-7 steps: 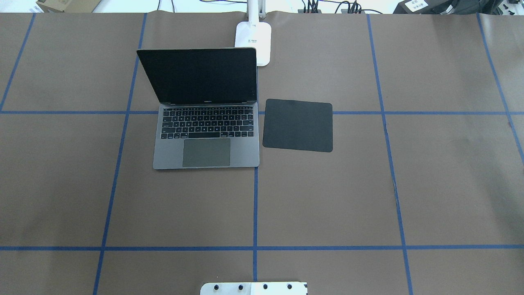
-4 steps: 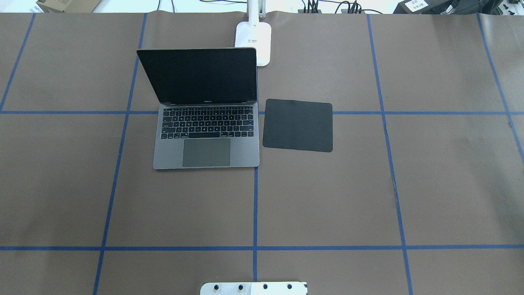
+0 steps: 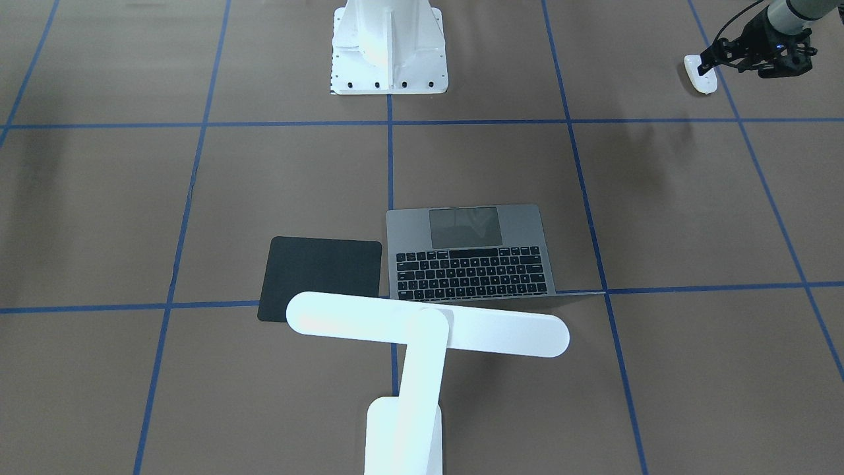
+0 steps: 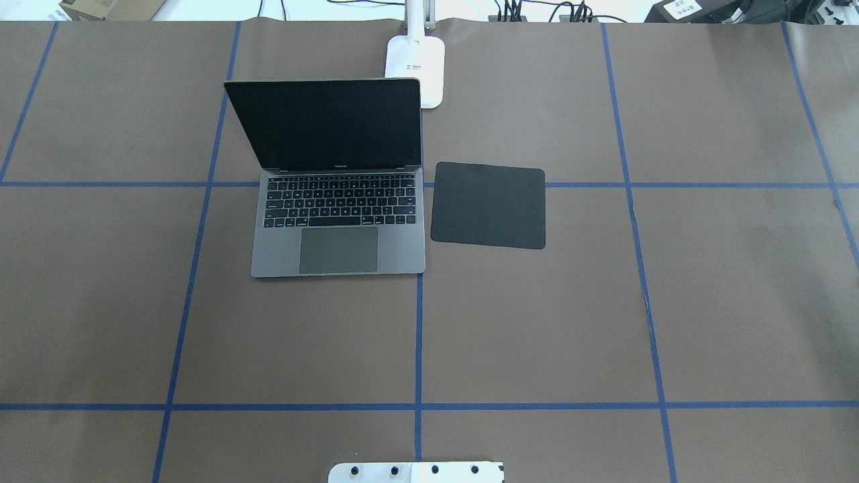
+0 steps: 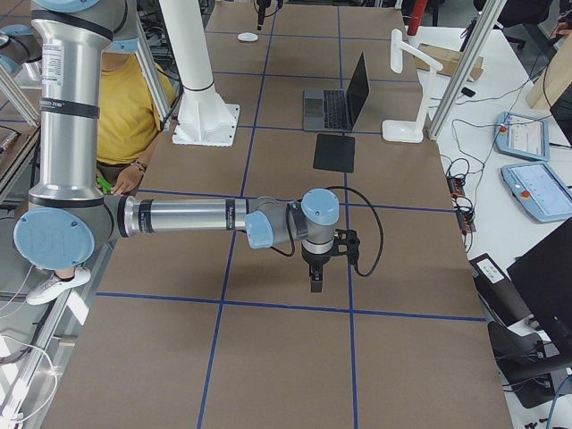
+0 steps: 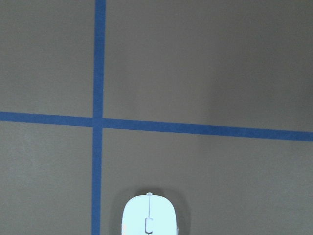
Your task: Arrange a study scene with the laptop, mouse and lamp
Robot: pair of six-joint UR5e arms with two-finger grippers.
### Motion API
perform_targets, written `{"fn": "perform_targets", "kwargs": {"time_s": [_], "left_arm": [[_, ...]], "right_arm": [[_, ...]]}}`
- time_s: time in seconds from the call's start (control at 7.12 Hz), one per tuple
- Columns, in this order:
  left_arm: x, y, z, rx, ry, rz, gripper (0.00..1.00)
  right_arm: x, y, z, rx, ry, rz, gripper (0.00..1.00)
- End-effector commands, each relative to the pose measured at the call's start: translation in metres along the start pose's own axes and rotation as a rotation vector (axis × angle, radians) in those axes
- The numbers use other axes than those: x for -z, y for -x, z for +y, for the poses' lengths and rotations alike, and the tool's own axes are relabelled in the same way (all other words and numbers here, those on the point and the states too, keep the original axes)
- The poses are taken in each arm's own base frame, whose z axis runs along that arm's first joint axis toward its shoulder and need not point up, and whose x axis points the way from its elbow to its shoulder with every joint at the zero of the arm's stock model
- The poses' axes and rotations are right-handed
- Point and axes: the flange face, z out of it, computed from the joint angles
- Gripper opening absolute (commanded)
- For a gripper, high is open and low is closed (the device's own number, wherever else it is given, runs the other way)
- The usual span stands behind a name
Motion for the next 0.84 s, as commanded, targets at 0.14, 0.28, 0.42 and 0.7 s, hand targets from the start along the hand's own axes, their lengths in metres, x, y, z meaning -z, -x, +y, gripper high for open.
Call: {"fn": "perform_targets", "kwargs": {"time_s": [0.14, 0.28, 0.42, 0.7], "left_arm": [[-0.048, 0.01, 0.015, -0.066, 0.09, -0.112, 1.0], [-0.051, 0.012, 0.017, -0.073, 0.101, -0.12, 1.0], [-0.057, 0.018, 0.019, -0.077, 0.118, -0.137, 1.0], [-0.064, 0.025, 0.021, -0.083, 0.129, -0.143, 1.0]], "right_arm": [[0.0, -0.001, -0.001, 0.001, -0.004, 0.016, 1.0], [0.0, -0.001, -0.001, 0.002, -0.006, 0.015, 1.0], [0.001, 0.0, -0.002, 0.003, -0.007, 0.015, 1.0], [0.002, 0.001, -0.003, 0.003, -0.01, 0.017, 1.0]]}}
